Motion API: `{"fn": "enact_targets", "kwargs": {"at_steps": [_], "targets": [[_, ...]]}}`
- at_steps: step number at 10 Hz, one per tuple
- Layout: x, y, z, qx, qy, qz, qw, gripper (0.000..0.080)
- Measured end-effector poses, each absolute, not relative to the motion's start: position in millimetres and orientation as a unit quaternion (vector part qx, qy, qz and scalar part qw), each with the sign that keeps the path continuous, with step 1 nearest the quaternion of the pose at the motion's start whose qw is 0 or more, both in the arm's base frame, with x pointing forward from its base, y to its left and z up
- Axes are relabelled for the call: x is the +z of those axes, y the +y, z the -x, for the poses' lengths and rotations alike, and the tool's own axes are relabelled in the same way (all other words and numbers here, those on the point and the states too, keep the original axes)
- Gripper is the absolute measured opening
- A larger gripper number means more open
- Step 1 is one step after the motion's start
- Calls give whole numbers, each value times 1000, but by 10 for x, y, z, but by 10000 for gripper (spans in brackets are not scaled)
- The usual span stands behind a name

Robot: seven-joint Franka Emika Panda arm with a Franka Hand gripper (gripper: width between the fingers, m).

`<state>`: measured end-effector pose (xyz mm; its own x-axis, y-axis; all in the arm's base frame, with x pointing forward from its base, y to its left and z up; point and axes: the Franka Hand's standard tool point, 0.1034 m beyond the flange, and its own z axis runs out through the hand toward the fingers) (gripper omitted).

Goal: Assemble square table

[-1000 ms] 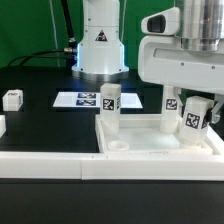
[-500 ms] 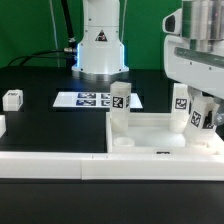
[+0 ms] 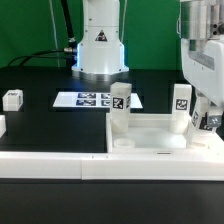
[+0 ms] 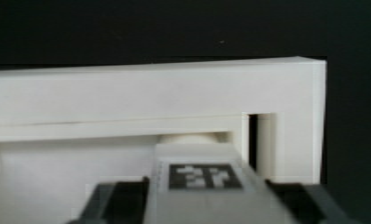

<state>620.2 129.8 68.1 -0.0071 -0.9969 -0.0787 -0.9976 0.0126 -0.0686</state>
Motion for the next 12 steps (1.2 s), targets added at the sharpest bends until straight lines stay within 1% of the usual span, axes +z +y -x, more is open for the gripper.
{"fn": "enact_targets", "kwargs": {"at_steps": [1, 2, 3, 4, 8, 9, 12], "targets": [[680, 1299, -6201, 2, 698, 714, 51, 475], [677, 1305, -6193, -5, 622, 782, 47, 613], [690, 1356, -6181, -14, 550, 834, 36, 639], [707, 1417, -6175, -18, 501, 864, 34, 639], [697, 1392, -6179, -22, 380, 924, 32, 649], [695, 1328, -6181, -25, 309, 950, 28, 649], [674, 1169, -6186, -34, 169, 985, 22, 649]]}}
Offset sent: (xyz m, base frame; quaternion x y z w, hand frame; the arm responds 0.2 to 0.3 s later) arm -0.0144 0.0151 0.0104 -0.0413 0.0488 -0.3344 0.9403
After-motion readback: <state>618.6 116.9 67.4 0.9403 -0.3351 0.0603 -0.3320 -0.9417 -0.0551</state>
